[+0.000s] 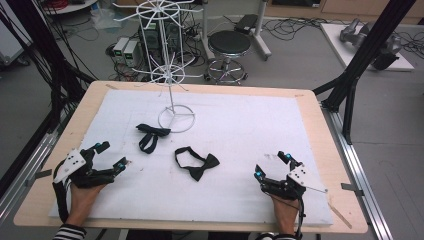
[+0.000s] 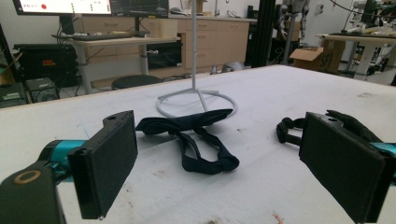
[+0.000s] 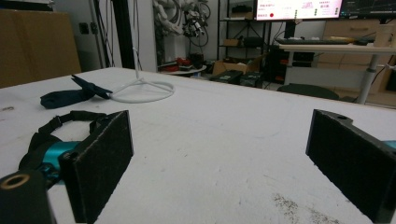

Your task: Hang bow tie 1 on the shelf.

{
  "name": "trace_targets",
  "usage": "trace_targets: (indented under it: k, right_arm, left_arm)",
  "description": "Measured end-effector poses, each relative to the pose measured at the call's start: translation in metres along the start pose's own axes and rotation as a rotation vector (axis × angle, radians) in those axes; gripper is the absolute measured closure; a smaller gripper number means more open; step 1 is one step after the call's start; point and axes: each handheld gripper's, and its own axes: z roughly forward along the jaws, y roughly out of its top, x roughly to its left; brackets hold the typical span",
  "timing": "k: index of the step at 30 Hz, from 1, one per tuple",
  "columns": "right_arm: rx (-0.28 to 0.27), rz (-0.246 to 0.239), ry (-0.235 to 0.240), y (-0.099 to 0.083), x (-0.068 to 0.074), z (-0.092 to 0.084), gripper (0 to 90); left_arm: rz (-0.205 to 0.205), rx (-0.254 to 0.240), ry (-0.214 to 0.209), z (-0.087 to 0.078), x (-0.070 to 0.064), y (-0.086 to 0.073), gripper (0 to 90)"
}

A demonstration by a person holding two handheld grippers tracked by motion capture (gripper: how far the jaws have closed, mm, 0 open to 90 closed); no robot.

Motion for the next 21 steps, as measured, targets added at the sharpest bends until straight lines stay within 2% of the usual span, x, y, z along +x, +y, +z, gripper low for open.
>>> trace_targets:
  k: [6,21]
  right_arm:
    - [0.003,0.002,0.001,0.0001,-0.0001,0.0001,6.7]
    - [0.004,0.000,0.001,0.0001,0.0000,0.0000,6.7]
  left_arm:
    - [-0.019,-0.006,-0.005,-0.0004,0.0018,-0.0001,11.9]
    - [-0.026,0.002,-0.007,-0.0025,0.0040,0.0005,11.9]
